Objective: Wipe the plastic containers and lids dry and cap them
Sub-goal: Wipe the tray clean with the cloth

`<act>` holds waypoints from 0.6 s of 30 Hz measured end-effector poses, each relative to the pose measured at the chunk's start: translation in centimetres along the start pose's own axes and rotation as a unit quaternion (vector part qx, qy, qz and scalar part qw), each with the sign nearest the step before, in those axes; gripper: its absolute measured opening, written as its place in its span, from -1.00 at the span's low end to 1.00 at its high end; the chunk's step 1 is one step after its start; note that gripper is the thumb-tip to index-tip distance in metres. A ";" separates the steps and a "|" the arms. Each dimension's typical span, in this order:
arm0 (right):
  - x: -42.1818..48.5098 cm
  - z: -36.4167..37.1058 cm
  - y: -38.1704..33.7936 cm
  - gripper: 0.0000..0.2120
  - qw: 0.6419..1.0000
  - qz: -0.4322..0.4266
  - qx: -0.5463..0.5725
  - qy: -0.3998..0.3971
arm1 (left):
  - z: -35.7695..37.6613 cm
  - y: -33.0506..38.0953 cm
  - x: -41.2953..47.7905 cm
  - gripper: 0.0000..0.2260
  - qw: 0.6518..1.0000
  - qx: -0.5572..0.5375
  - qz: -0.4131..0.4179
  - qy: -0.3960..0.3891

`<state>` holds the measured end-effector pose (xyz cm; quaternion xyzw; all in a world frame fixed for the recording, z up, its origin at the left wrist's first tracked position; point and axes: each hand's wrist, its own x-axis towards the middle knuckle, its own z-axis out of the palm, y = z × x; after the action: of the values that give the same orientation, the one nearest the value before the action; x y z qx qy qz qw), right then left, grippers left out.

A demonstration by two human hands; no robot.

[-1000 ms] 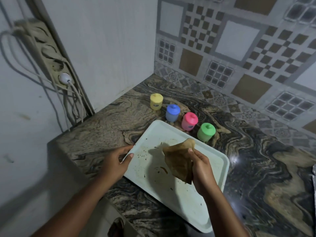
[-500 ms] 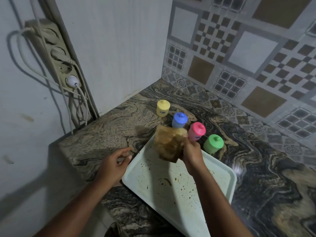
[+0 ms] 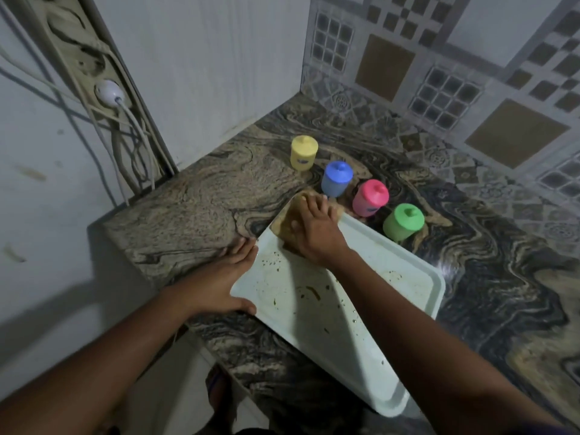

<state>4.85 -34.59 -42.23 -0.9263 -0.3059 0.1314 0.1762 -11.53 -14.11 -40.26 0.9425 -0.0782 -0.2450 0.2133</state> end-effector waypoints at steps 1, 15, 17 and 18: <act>0.2 0.2 0.2 -0.37 1.000 0.001 -0.018 -0.014 | -0.2 -0.2 0.2 0.08 1.000 0.010 0.005 -0.002; -0.5 1.8 0.8 -0.29 0.998 -0.018 -0.051 0.029 | -1.5 -1.8 0.7 0.18 0.996 0.076 0.010 -0.033; -0.5 2.1 0.6 -0.32 0.998 -0.009 -0.046 0.040 | -1.4 -1.6 0.5 0.16 0.995 0.090 0.017 -0.024; -0.6 2.3 0.4 -0.34 0.998 -0.006 -0.037 0.042 | -1.3 -1.5 0.5 0.15 0.995 0.095 0.018 -0.024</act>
<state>3.80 -34.71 -44.40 -0.9350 -0.3087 0.0803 0.1552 -10.41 -12.40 -40.09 0.9507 -0.1230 -0.2554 0.1254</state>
